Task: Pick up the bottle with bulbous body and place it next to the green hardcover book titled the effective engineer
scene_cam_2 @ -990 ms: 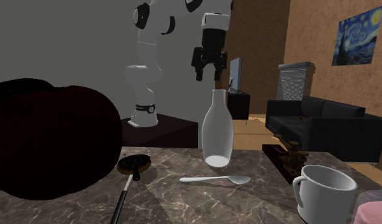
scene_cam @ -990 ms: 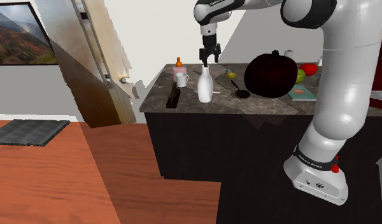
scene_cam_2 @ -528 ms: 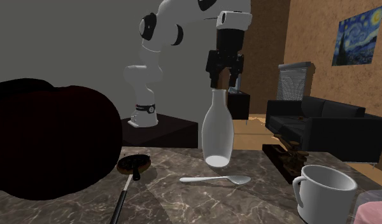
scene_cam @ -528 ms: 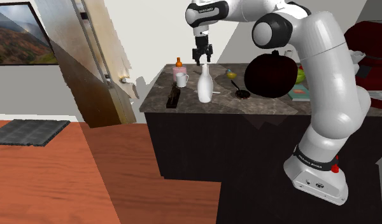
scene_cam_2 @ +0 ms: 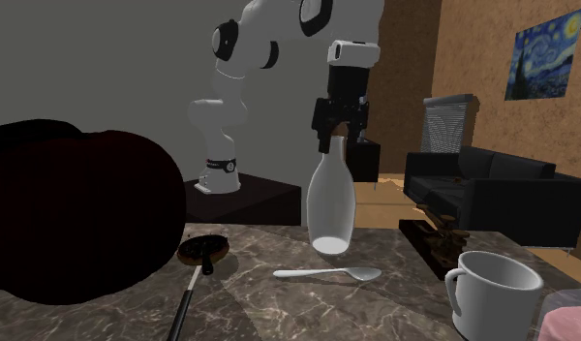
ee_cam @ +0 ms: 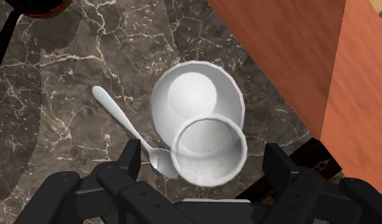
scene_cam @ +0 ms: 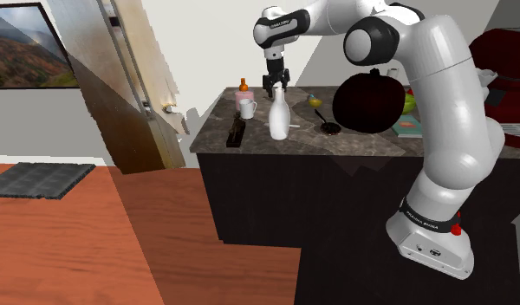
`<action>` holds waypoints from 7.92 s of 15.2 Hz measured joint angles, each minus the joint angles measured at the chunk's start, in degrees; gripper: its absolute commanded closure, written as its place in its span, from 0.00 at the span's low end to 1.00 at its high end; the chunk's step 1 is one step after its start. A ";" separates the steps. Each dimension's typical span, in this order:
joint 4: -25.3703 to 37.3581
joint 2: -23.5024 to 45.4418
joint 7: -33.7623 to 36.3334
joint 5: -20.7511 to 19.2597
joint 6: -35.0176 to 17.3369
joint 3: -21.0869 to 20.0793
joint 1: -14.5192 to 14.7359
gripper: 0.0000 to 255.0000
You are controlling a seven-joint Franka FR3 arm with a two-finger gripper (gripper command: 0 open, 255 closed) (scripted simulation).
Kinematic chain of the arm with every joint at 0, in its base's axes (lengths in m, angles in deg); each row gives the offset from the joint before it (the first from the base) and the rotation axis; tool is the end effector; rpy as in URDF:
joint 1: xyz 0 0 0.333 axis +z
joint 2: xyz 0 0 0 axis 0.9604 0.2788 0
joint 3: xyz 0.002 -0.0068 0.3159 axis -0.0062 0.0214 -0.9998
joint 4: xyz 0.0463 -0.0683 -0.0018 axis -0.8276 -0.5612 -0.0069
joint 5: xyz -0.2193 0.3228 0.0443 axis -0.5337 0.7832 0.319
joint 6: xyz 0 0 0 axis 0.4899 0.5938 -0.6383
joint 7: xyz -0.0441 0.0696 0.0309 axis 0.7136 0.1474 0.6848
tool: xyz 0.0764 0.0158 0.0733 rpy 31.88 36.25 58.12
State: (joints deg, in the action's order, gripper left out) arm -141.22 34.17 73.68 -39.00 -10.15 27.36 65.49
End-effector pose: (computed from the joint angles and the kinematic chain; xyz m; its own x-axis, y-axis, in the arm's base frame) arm 0.6938 -0.1843 0.4167 0.9850 -0.1320 -0.1111 -0.1313 -0.9912 0.0132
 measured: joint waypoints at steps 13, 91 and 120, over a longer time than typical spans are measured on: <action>-0.27 -0.04 0.01 0.01 -0.28 -0.01 0.03 1.00; 10.17 -22.14 -68.65 -1.20 29.43 31.85 -37.82 1.00; -27.87 -35.96 -60.83 -10.35 2.83 29.49 -31.22 1.00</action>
State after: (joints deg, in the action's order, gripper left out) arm -169.09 -1.79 12.85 -49.35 -7.32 56.85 34.27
